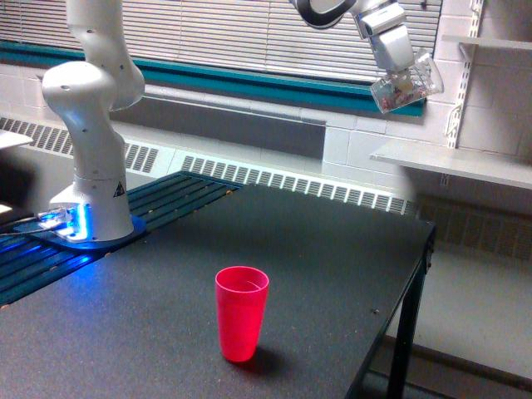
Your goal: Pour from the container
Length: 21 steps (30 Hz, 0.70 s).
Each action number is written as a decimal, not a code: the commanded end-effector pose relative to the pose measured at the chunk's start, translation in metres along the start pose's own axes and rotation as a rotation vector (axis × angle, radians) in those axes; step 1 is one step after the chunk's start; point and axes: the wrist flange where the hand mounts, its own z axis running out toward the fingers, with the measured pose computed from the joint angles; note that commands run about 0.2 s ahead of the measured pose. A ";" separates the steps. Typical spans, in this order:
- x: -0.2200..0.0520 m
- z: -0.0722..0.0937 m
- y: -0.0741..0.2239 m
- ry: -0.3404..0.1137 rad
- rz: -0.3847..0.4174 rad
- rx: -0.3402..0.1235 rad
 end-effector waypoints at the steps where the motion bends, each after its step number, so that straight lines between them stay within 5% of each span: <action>1: -0.016 0.004 -0.013 -0.020 -0.022 0.010; 14: -0.026 0.021 0.034 -0.026 0.063 -0.002; 21: -0.021 0.005 0.086 0.018 0.135 -0.019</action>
